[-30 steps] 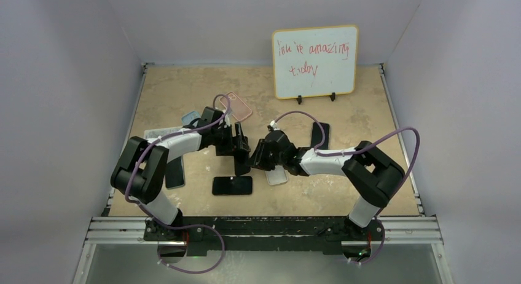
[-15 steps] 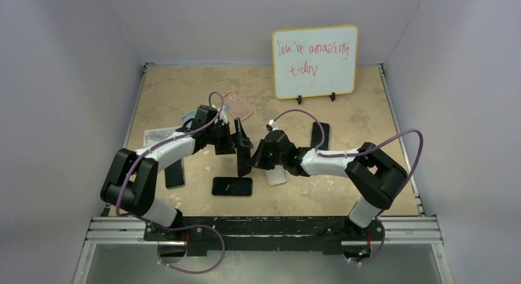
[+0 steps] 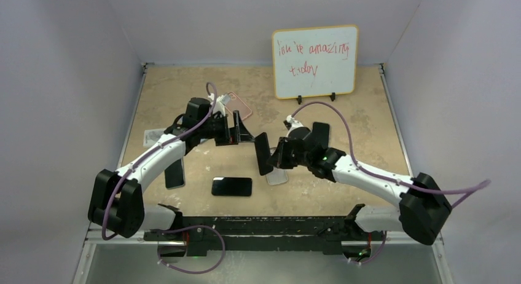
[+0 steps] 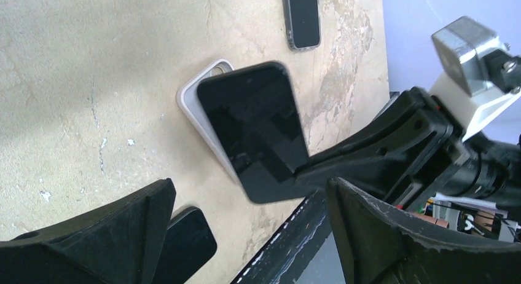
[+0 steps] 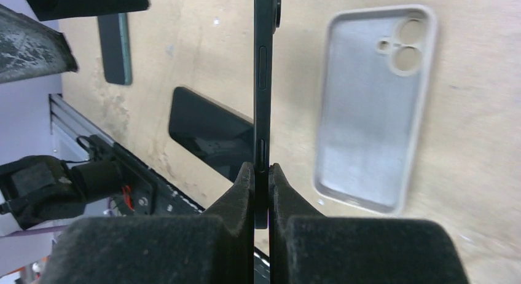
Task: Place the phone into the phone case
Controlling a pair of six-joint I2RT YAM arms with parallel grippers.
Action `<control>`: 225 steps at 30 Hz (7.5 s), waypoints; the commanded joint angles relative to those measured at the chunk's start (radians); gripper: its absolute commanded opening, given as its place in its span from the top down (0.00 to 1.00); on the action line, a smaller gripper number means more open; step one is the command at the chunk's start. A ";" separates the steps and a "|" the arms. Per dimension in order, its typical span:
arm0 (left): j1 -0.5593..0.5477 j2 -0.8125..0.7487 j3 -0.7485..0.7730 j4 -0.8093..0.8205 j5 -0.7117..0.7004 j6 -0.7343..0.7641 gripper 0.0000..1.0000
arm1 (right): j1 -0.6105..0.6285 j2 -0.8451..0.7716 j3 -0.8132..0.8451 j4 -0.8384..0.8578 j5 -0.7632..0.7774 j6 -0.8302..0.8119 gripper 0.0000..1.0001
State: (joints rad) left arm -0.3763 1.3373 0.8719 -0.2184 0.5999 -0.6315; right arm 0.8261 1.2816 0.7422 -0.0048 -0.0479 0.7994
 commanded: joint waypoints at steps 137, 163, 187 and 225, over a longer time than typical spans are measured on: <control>-0.150 0.380 -0.128 0.327 -0.001 -0.062 0.75 | -0.285 0.410 -0.315 1.248 -0.625 0.596 0.14; -0.150 0.379 -0.129 0.325 -0.006 -0.061 0.74 | -0.285 0.414 -0.295 0.972 -0.526 0.442 0.95; -0.150 0.271 -0.055 0.238 -0.002 -0.059 0.47 | -0.281 0.237 -0.217 0.555 -0.425 0.217 0.97; -0.102 -0.019 -0.200 0.759 0.433 -0.430 0.52 | -0.285 -0.151 -0.245 0.897 -0.573 0.401 1.00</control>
State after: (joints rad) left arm -0.4717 1.3350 0.6987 0.3504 0.9924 -0.9676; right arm 0.5430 1.1267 0.4824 0.7628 -0.5976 1.1542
